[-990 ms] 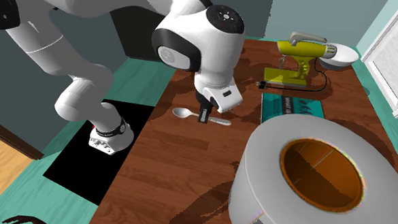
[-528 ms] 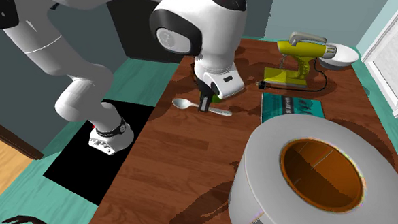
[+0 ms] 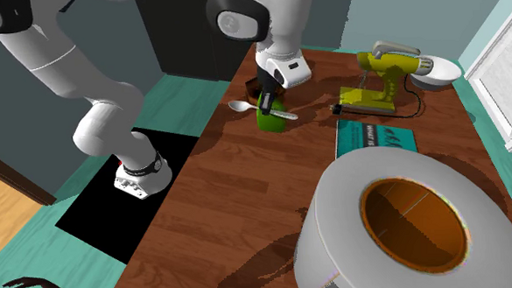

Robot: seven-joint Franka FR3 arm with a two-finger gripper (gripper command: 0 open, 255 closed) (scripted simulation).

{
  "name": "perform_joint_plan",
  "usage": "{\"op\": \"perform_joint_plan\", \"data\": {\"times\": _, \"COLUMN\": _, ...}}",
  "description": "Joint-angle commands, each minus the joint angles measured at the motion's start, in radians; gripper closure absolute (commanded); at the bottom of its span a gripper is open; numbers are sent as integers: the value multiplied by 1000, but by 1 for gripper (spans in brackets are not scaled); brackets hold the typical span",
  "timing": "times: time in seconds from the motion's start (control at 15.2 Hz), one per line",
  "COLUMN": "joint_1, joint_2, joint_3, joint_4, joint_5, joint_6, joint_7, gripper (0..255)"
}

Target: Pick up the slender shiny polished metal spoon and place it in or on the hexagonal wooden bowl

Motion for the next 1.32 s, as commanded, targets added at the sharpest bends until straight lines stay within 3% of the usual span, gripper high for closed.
{"op": "perform_joint_plan", "data": {"times": 0.0, "joint_1": 21, "joint_2": -5, "joint_3": 31, "joint_4": -10, "joint_5": 14, "joint_6": 13, "joint_7": 47, "gripper": 255}}
{"op": "perform_joint_plan", "data": {"times": 0.53, "joint_1": 105, "joint_2": 39, "joint_3": 154, "joint_4": 38, "joint_5": 61, "joint_6": 47, "joint_7": 235, "gripper": 255}}
{"op": "perform_joint_plan", "data": {"times": 1.06, "joint_1": 184, "joint_2": 147, "joint_3": 269, "joint_4": 156, "joint_5": 70, "joint_6": 77, "joint_7": 427, "gripper": 255}}
{"op": "perform_joint_plan", "data": {"times": 1.25, "joint_1": 185, "joint_2": 152, "joint_3": 270, "joint_4": 121, "joint_5": 72, "joint_6": 117, "joint_7": 421, "gripper": 255}}
